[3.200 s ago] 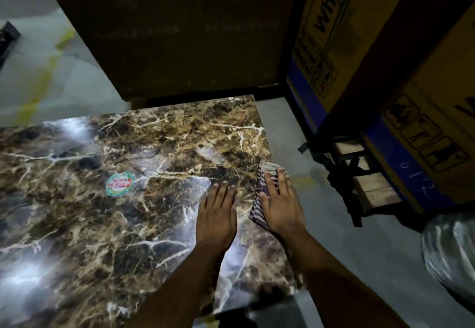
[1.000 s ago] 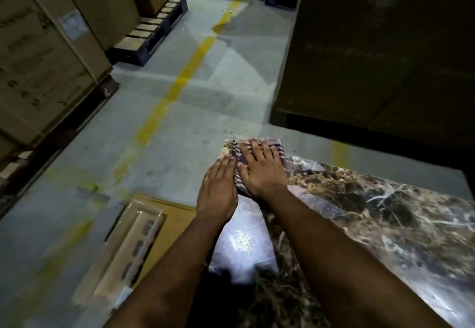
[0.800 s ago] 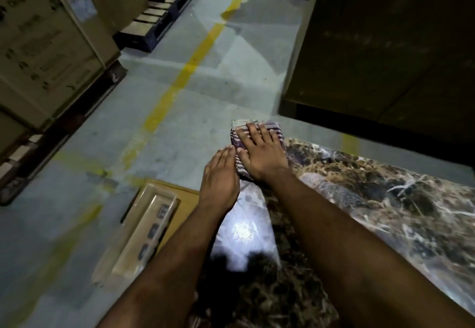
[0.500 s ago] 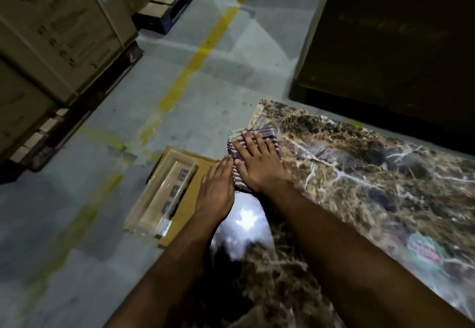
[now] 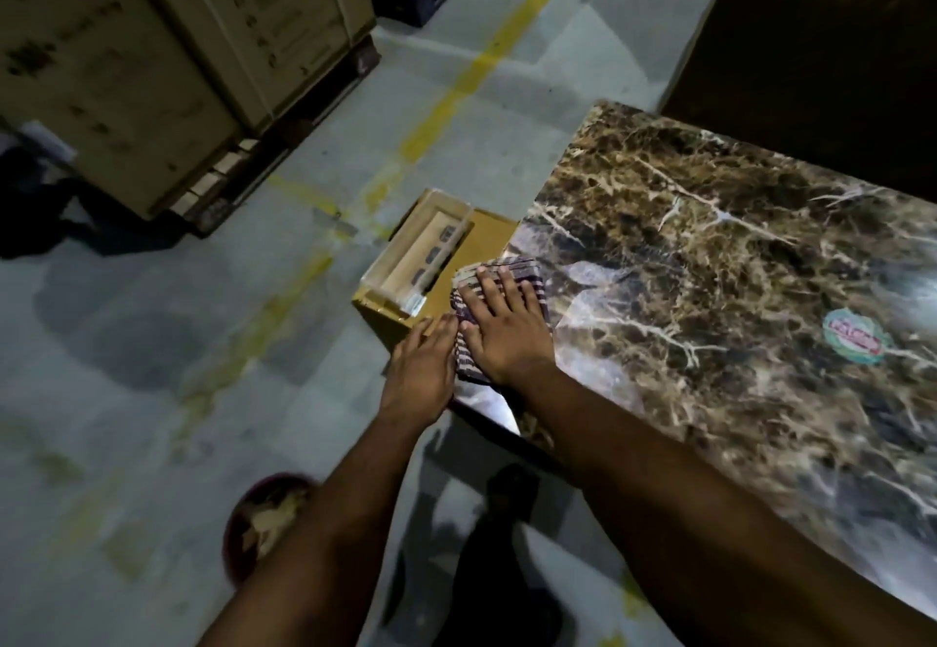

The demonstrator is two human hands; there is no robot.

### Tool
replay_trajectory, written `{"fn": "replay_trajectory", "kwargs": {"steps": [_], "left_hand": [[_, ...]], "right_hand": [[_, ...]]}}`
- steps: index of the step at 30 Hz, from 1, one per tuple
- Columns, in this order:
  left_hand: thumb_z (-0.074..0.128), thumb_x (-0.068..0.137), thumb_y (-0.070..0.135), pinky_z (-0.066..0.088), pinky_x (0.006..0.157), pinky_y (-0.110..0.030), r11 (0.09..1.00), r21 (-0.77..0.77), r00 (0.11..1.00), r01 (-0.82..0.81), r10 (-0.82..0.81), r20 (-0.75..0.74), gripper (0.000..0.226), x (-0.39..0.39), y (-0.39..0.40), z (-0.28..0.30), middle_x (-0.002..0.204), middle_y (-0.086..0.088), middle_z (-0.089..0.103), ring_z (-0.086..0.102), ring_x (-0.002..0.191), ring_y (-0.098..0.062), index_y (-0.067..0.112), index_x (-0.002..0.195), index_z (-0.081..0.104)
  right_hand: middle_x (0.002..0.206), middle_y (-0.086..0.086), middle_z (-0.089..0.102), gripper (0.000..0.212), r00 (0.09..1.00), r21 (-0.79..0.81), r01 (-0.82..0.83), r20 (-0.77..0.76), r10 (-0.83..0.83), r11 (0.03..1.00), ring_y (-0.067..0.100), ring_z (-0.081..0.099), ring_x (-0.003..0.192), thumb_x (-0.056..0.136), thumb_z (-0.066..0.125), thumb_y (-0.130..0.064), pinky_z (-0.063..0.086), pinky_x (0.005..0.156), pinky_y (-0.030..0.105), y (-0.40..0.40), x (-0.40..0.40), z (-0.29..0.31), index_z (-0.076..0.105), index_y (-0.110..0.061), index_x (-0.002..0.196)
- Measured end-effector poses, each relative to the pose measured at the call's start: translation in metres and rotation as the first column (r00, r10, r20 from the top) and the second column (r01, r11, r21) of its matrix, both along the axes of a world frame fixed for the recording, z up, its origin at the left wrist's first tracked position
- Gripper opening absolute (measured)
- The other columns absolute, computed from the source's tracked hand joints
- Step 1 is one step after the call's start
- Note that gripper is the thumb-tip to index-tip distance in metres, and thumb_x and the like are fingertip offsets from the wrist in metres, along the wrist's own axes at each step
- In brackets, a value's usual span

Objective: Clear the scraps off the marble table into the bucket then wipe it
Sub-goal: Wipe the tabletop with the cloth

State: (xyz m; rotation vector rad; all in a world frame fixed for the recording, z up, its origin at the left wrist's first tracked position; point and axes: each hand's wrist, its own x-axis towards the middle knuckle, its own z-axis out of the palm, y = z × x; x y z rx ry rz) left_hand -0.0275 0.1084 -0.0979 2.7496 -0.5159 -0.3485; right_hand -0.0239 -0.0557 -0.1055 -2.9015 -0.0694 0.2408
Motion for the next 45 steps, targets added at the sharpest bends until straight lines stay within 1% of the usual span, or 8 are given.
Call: {"fn": "replay_trajectory", "kwargs": {"steps": [10,16,22,28,33,38,41,45], "left_hand": [[0.035,0.106,0.029,0.019,0.123,-0.041,0.985,-0.011,0.985,-0.169,0.169,-0.042,0.056,-0.072,0.047,0.024,0.166,0.000,0.020,0.018,0.151,-0.020,0.021,0.159,0.021],[0.037,0.106,0.038,0.017,0.123,-0.043,0.996,0.028,0.995,0.086,-0.085,-0.051,0.059,-0.092,0.016,0.030,0.168,0.002,0.014,0.014,0.153,-0.019,0.023,0.160,0.016],[0.030,0.107,0.043,0.013,0.124,-0.040,0.856,0.124,0.865,0.502,-0.499,-0.053,0.060,-0.126,-0.063,0.020,0.168,0.003,0.013,0.011,0.154,-0.019,0.023,0.161,0.014],[0.031,0.106,0.041,0.016,0.122,-0.042,0.665,0.082,0.669,0.742,-0.743,-0.027,0.059,-0.195,-0.183,0.012,0.168,0.001,0.016,0.013,0.154,-0.022,0.022,0.160,0.018],[0.017,0.101,0.048,0.025,0.120,-0.044,0.576,0.091,0.580,0.813,-0.815,-0.023,0.065,-0.274,-0.302,0.001,0.166,-0.002,0.023,0.021,0.153,-0.024,0.020,0.158,0.027],[0.027,0.101,0.045,0.033,0.115,-0.045,0.540,0.103,0.546,0.835,-0.837,-0.035,0.060,-0.361,-0.402,0.002,0.162,0.000,0.033,0.032,0.148,-0.024,0.022,0.154,0.037],[0.030,0.101,0.045,0.033,0.115,-0.045,0.521,0.106,0.526,0.847,-0.850,-0.025,0.059,-0.395,-0.439,-0.001,0.162,0.001,0.034,0.032,0.148,-0.022,0.022,0.155,0.036],[0.033,0.099,0.045,0.028,0.116,-0.041,0.406,0.113,0.408,0.907,-0.913,0.000,0.059,-0.420,-0.478,0.004,0.160,0.000,0.036,0.036,0.146,-0.022,0.022,0.154,0.037]], "right_hand": [[0.172,0.006,0.005,0.075,0.994,0.028,-0.105,-0.037,0.106,0.994,0.033,-0.002,0.158,0.096,0.003,-0.053,-0.003,0.126,0.050,0.066,-0.074,0.005,0.015,-0.026,0.164],[0.172,0.002,0.002,0.065,0.994,0.003,0.101,-0.051,-0.101,0.995,0.029,-0.007,0.158,0.104,0.016,-0.053,-0.014,0.123,0.044,0.025,-0.136,0.003,0.009,-0.028,0.164],[0.172,0.000,0.006,0.064,0.944,-0.039,0.319,-0.080,-0.321,0.947,0.026,-0.001,0.159,0.104,0.014,-0.054,-0.007,0.125,0.043,-0.053,-0.228,-0.002,0.012,-0.031,0.164],[0.171,-0.003,0.011,0.059,0.869,-0.060,0.492,-0.032,-0.494,0.869,0.024,0.008,0.158,0.106,0.018,-0.051,0.004,0.125,0.045,-0.172,-0.340,-0.005,0.019,-0.034,0.163],[0.169,0.000,0.024,0.057,0.776,-0.063,0.628,-0.023,-0.630,0.776,0.028,0.020,0.156,0.106,0.023,-0.049,0.010,0.123,0.048,-0.297,-0.447,-0.009,0.028,-0.034,0.160],[0.169,-0.002,0.025,0.056,0.653,-0.099,0.752,-0.017,-0.757,0.651,0.028,0.022,0.156,0.105,0.020,-0.049,0.010,0.122,0.050,-0.407,-0.550,-0.012,0.025,-0.038,0.160],[0.170,-0.007,0.021,0.054,0.583,-0.089,0.807,-0.032,-0.812,0.584,0.026,0.023,0.155,0.105,0.019,-0.050,0.026,0.119,0.053,-0.460,-0.597,-0.006,0.022,-0.046,0.158],[0.169,-0.020,0.012,0.053,0.513,-0.026,0.857,-0.072,-0.856,0.515,0.030,0.040,0.133,0.108,0.040,-0.042,0.048,0.093,0.044,-0.507,-0.628,0.003,0.022,-0.055,0.156]]}}
